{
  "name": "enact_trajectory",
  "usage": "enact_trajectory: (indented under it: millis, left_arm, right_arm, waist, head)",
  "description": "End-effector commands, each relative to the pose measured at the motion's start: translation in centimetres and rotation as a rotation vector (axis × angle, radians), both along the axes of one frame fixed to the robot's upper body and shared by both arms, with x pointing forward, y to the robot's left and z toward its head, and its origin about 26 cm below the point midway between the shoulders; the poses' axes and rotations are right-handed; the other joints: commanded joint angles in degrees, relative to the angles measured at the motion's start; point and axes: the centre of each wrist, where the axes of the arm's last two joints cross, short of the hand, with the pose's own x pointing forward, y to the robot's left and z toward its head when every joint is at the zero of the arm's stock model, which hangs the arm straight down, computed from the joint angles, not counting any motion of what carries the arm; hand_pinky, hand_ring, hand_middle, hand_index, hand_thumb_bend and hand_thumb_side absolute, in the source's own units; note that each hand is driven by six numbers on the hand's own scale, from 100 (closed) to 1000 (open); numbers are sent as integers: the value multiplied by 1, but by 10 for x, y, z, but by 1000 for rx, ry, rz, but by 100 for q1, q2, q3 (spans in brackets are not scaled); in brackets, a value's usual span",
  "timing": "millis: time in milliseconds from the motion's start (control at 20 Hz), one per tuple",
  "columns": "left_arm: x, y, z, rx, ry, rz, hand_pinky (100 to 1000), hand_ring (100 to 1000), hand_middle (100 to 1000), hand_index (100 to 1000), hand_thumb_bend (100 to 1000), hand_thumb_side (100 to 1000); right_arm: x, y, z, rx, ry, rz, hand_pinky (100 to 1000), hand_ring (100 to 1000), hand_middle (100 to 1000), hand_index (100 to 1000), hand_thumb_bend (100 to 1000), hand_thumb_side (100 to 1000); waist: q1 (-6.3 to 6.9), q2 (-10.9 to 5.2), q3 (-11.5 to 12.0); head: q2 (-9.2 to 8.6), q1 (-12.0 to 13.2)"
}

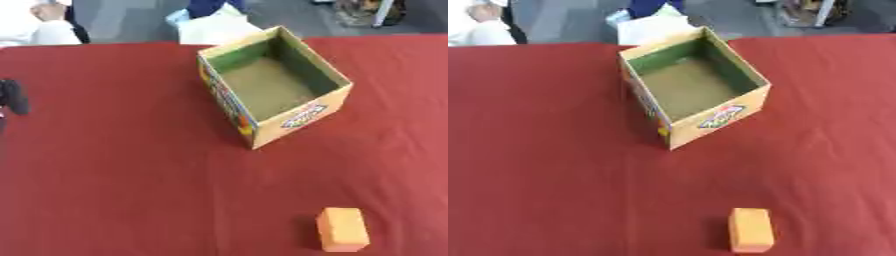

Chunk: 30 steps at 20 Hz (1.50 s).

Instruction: Pick up objects on the table and place them in the box.

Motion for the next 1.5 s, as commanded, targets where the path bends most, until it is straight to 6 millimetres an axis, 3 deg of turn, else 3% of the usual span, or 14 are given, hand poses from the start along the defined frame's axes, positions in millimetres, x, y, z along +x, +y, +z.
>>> enact_trajectory:
  millis: [50,450,600,950,1500]
  left_arm:
    - [-1,2,8,11,-27,-1,585,912,969,787,100,627]
    - [-2,2,9,11,-26,-2,587,912,967,787,100,627]
    - [-2,3,8,16,-20,0,586,913,968,787,100,627]
    - [-2,4,7,29,-10,-1,587,913,969,787,100,627]
    - [-3,4,7,37,1,-6,586,913,969,786,100,627]
  right_arm:
    - [-1,0,10,-34,-17,5,676,817,512,780,100,689]
    - [-4,-4,11,-73,26,-14,681,827,529,796,100,718]
    - [-8,-9,15,-167,98,-56,694,835,540,805,100,748]
    - [-10,-11,22,-423,259,-103,735,852,595,834,100,720]
    - [-6,-4,21,-698,426,10,771,869,675,869,100,781]
  waist:
    - [-9,-92,4]
    - [-27,-129,-2]
    - [-62,-154,-22]
    - [-131,-208,-34]
    - [-173,-264,-35]
  head:
    - [14,-15]
    - [46,-27]
    - [63,-16]
    - [129,-49]
    - [164,-92]
